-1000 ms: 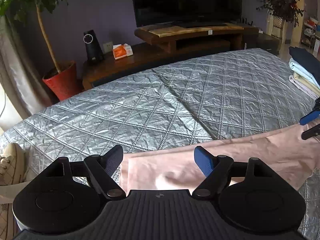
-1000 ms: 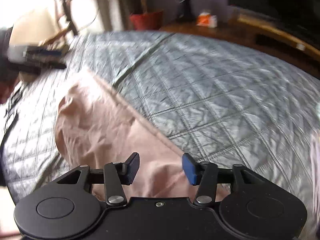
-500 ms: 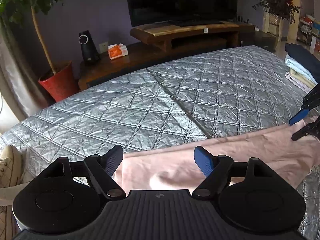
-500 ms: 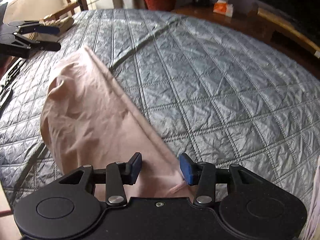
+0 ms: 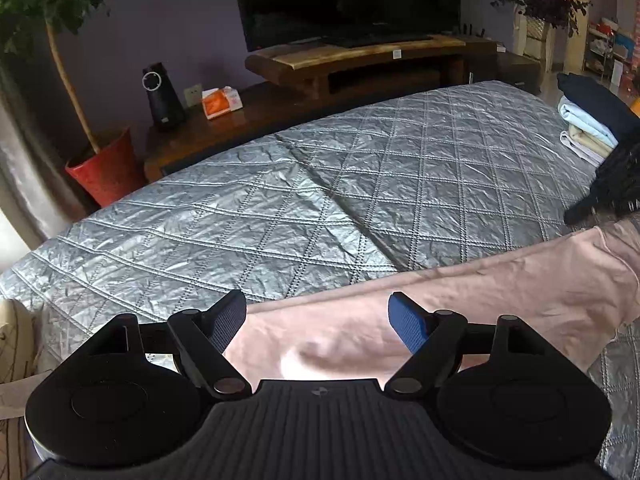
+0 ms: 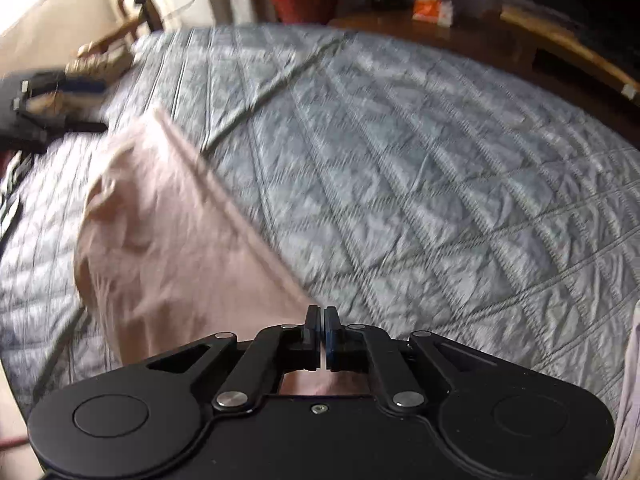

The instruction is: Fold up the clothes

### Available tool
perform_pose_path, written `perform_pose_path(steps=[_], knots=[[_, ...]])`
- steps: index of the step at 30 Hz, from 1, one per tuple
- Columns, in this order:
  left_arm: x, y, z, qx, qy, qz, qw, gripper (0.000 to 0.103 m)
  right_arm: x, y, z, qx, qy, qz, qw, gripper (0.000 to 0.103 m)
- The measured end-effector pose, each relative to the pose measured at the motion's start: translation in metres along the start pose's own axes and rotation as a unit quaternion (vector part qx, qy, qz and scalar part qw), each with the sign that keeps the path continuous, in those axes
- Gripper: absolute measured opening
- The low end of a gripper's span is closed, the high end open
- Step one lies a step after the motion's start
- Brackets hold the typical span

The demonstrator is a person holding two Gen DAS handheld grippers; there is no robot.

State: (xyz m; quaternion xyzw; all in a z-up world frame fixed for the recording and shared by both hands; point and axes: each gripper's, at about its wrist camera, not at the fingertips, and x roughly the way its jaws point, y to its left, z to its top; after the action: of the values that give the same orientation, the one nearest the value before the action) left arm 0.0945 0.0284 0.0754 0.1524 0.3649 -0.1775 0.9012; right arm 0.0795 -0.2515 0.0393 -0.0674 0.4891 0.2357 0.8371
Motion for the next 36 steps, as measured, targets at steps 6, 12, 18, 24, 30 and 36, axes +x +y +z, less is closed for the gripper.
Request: perform_pose_path(steps=[6,12,18,24,30,36], knots=[[0.001,-0.002,-0.001,0.001,0.001,-0.005,1.0,0.083,-0.006,-0.004,0.005,0.003,-0.008,-0.003,1.0,0.008],[0.001,-0.004,0.0,0.002,0.001,-0.009,1.0,0.083,0.0,-0.004,0.003,-0.014,0.048,0.022,0.998,0.021],[0.002,-0.006,0.0,0.007,0.003,-0.009,0.9999,0.083,0.007,-0.004,0.001,-0.021,0.077,0.034,0.996,0.028],[0.003,-0.007,0.0,0.01,0.004,-0.01,0.9999,0.083,0.009,0.001,0.003,-0.027,0.082,0.032,0.996,0.003],[0.004,-0.011,-0.001,0.016,0.005,-0.011,0.9998,0.083,-0.01,-0.001,0.004,-0.009,0.029,0.023,0.999,0.001],[0.006,-0.014,0.0,0.022,0.006,-0.009,0.9997,0.083,-0.009,-0.004,0.001,-0.014,0.026,-0.026,0.999,0.001]])
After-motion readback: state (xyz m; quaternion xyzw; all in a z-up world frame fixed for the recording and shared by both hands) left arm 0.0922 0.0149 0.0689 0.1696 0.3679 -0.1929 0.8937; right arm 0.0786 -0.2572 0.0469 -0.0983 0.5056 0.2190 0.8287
